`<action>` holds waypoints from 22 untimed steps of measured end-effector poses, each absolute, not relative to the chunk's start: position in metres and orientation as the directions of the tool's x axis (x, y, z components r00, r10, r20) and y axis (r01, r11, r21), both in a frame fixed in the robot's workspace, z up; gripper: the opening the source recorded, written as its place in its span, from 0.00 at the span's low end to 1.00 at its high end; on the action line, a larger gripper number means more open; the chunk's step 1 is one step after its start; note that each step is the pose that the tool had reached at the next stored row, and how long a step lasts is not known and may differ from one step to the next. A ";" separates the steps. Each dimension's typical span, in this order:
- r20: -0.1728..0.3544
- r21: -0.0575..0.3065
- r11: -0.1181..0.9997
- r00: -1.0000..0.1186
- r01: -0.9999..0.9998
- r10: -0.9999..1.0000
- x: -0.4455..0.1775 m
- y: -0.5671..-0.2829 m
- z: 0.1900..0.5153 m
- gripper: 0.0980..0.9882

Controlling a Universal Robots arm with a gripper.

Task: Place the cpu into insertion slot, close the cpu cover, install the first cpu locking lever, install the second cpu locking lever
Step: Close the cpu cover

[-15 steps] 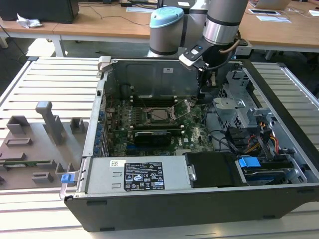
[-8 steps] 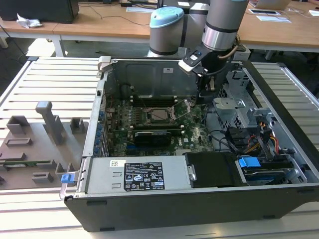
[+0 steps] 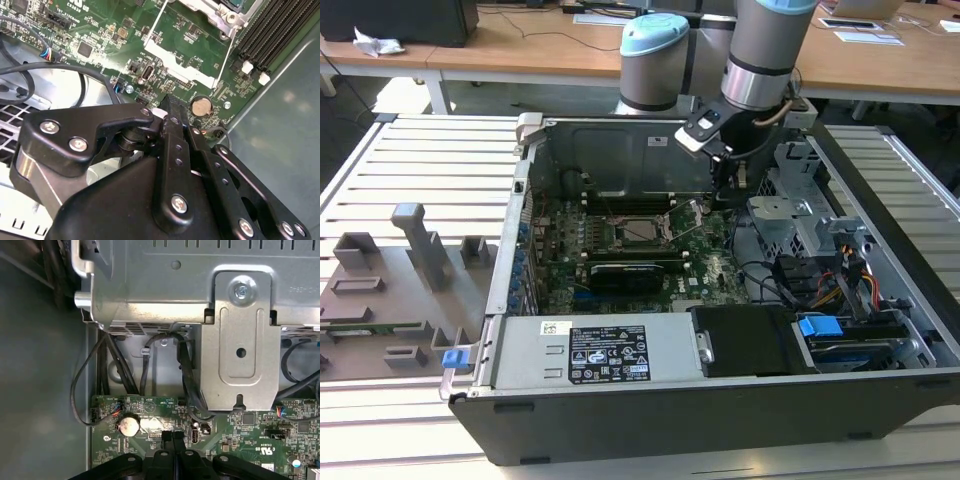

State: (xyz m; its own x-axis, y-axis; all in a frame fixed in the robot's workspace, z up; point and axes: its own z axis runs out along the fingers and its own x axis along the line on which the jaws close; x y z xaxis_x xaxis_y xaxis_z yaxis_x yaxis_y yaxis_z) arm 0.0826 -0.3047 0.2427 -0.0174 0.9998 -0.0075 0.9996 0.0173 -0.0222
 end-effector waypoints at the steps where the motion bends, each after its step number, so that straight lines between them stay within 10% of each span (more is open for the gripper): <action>1: -0.007 -0.022 0.017 -0.017 1.000 1.000 0.081 -0.305 0.242 0.01; 22: -0.007 -0.022 0.017 -0.017 1.000 1.000 0.044 -0.305 0.242 0.01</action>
State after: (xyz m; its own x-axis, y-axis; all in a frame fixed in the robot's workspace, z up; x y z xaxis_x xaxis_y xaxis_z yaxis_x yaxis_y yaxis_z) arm 0.0440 -0.3047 0.2416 -0.0175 0.9998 -0.0074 0.9996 0.0173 -0.0222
